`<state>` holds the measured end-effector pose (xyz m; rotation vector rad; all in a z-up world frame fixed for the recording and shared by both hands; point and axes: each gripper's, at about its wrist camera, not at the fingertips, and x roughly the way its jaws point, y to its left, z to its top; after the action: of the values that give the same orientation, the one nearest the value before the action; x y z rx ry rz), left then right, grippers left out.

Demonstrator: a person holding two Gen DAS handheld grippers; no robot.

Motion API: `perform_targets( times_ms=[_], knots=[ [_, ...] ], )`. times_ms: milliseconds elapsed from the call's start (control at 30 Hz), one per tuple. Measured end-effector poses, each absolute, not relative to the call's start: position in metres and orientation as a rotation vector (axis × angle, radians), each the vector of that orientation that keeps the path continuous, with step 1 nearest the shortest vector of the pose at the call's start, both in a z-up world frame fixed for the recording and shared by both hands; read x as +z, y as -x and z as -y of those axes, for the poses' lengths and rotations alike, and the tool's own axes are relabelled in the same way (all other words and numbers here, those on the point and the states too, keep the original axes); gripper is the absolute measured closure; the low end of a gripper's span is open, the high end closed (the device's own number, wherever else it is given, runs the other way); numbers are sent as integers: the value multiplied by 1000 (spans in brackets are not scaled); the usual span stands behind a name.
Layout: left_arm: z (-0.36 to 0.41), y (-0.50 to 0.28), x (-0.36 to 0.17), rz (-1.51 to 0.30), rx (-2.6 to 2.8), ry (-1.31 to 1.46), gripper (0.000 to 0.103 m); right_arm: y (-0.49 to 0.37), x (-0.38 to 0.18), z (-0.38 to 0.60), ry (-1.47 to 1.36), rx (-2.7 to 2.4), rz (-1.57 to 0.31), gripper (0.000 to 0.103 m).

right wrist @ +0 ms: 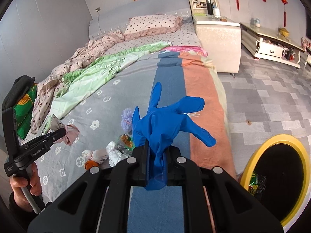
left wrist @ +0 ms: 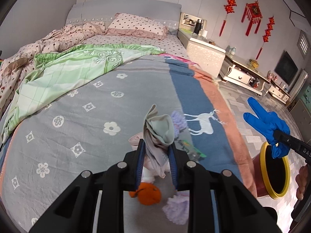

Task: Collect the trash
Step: 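Carry the grey cloth and blue glove over the yellow bin with both tools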

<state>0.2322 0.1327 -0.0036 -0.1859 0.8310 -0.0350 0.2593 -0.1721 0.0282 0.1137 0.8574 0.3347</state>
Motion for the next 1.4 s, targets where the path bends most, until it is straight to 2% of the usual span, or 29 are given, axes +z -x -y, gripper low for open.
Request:
perform_targets(
  times_ms=[467, 1100, 1400],
  knots=[
    [-37, -237, 30, -807, -178, 138, 81, -234, 69, 266, -184, 235, -781, 94],
    [103, -249, 46, -809, -370, 68, 81, -210, 82, 395, -261, 68, -731, 94],
    [170, -255, 42, -826, -439, 2, 81, -198, 70, 456, -329, -2, -723, 94]
  ],
)
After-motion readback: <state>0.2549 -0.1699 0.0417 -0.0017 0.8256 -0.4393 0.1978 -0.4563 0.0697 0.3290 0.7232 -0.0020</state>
